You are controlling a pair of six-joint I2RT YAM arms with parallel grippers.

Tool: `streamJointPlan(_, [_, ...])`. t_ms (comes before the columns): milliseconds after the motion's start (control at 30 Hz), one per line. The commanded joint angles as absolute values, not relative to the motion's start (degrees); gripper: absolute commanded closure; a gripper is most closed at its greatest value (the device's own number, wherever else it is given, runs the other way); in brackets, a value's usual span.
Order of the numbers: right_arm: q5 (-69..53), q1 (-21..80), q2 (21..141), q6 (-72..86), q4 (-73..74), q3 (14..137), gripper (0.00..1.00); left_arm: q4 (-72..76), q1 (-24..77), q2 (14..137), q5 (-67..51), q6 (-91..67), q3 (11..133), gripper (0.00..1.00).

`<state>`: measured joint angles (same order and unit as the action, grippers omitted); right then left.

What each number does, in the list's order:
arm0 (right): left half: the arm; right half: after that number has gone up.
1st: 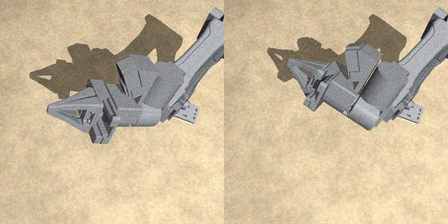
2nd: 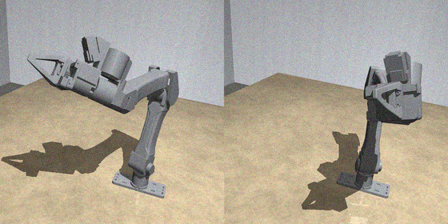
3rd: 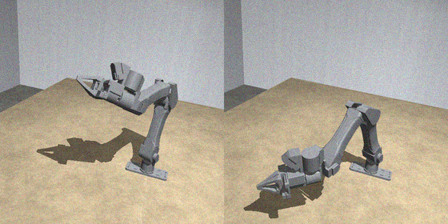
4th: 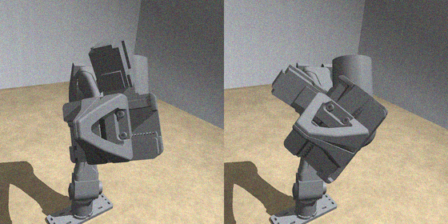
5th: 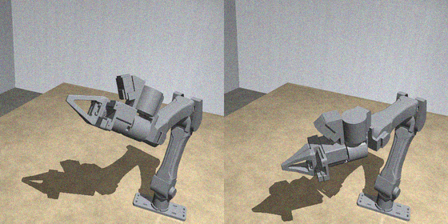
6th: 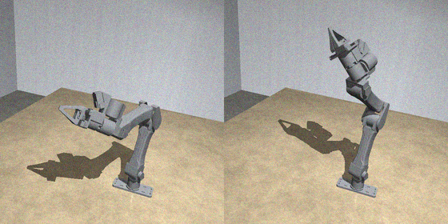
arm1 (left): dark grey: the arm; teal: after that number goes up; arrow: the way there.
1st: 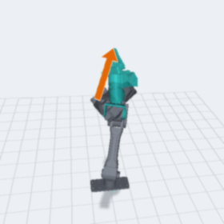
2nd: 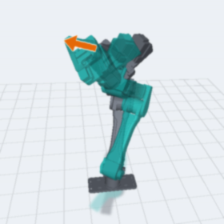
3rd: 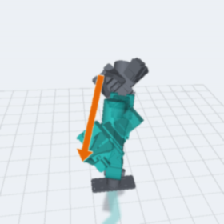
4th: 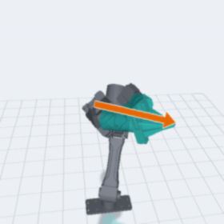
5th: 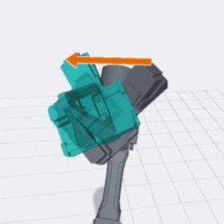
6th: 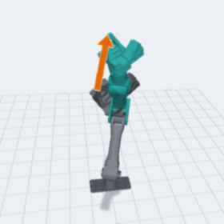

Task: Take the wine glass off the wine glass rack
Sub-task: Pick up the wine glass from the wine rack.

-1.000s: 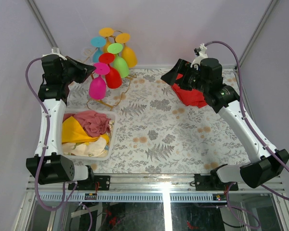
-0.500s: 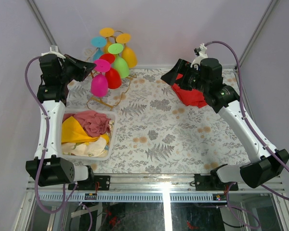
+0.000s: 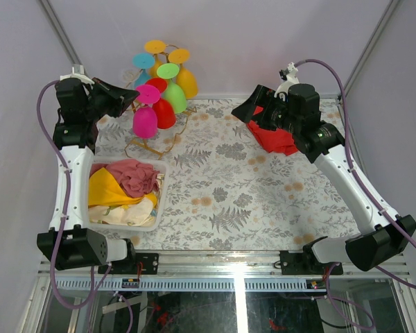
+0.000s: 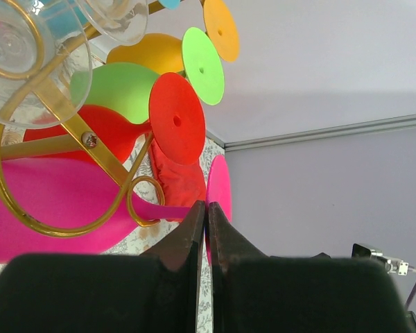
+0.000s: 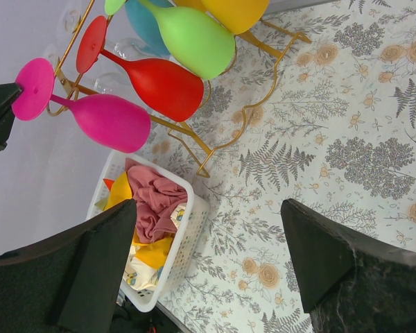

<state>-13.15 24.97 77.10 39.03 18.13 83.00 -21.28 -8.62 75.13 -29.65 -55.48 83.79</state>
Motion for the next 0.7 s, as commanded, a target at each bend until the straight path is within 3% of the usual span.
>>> streamJointPlan(0, [-14.06, 25.25, 76.11, 39.09, 15.77, 83.06, 0.08, -17.15, -8.38, 73.04, -34.03, -55.37, 83.85, 1.0])
streamJointPlan(667, [-14.48, 25.28, 76.41, 39.39, 15.9, 83.29, 0.08, -14.76, -7.36, 73.92, -36.74, -55.26, 83.62, 1.0])
